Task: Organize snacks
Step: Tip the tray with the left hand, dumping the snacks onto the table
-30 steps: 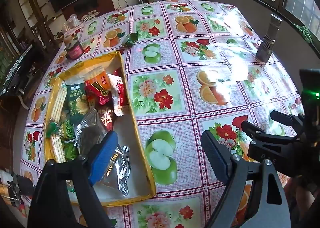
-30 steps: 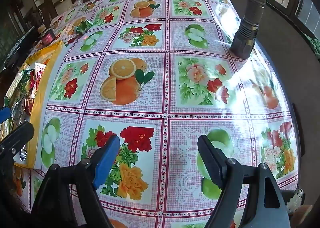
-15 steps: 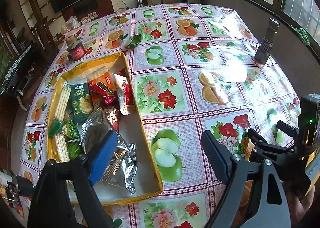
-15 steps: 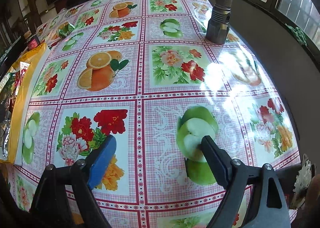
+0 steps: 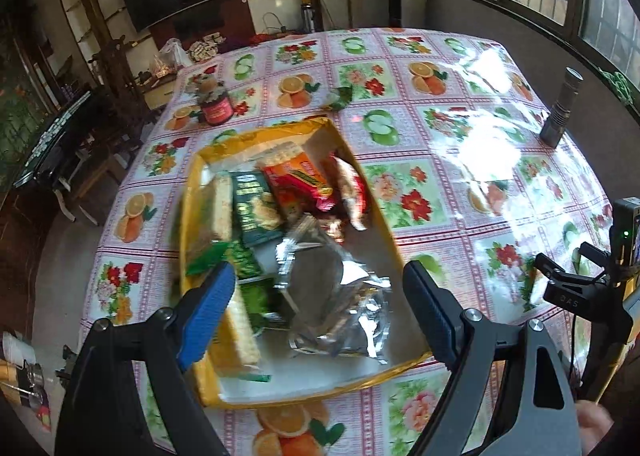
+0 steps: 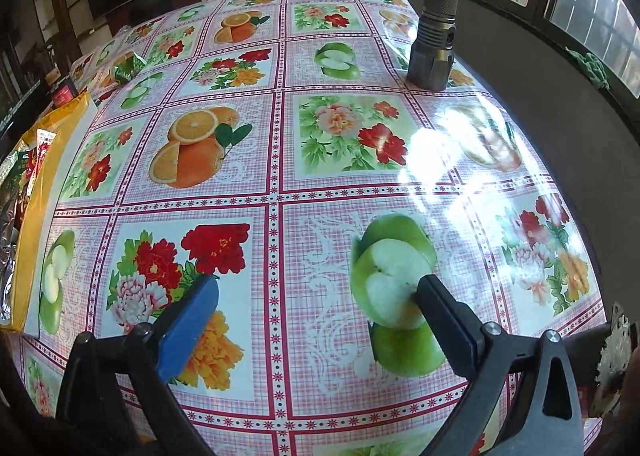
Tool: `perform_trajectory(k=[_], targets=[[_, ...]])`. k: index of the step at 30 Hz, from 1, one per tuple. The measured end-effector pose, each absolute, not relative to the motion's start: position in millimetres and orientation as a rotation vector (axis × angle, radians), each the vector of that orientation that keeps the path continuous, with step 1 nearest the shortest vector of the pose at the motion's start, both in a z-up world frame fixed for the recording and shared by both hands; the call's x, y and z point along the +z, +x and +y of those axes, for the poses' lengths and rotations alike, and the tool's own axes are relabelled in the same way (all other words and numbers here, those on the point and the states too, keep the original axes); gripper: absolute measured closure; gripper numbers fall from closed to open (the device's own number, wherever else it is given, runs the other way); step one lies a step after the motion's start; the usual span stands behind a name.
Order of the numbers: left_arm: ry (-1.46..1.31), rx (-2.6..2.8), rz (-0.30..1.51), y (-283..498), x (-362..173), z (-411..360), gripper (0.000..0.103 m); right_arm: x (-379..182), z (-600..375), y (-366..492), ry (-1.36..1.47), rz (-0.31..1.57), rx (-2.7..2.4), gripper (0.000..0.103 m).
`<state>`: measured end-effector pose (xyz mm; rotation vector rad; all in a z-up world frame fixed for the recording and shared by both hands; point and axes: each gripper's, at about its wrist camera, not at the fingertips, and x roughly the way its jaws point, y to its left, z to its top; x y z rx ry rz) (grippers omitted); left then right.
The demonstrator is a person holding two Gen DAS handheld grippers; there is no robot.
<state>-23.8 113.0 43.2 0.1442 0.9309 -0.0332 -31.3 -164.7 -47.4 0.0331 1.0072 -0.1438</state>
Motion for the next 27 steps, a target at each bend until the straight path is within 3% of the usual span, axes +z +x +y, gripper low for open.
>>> perform_trajectory(k=[8, 18, 20, 22, 27], targets=[[0.052, 0.105, 0.872, -32, 65, 196, 0.017, -47, -165, -31, 0.034, 1.007, -0.144, 0.003], [0.038, 0.063, 0.885, -35, 65, 203, 0.017, -48, -165, -31, 0.034, 1.007, -0.144, 0.003], [0.014, 0.028, 0.859, -37, 68, 203, 0.013, -48, -165, -31, 0.035, 1.007, -0.144, 0.003], [-0.014, 0.006, 0.815, -43, 76, 201, 0.001, -47, -165, -31, 0.035, 1.007, -0.143, 0.003], [0.032, 0.010, 0.784, -55, 88, 186, 0.003, -48, -165, -31, 0.035, 1.008, -0.143, 0.003]])
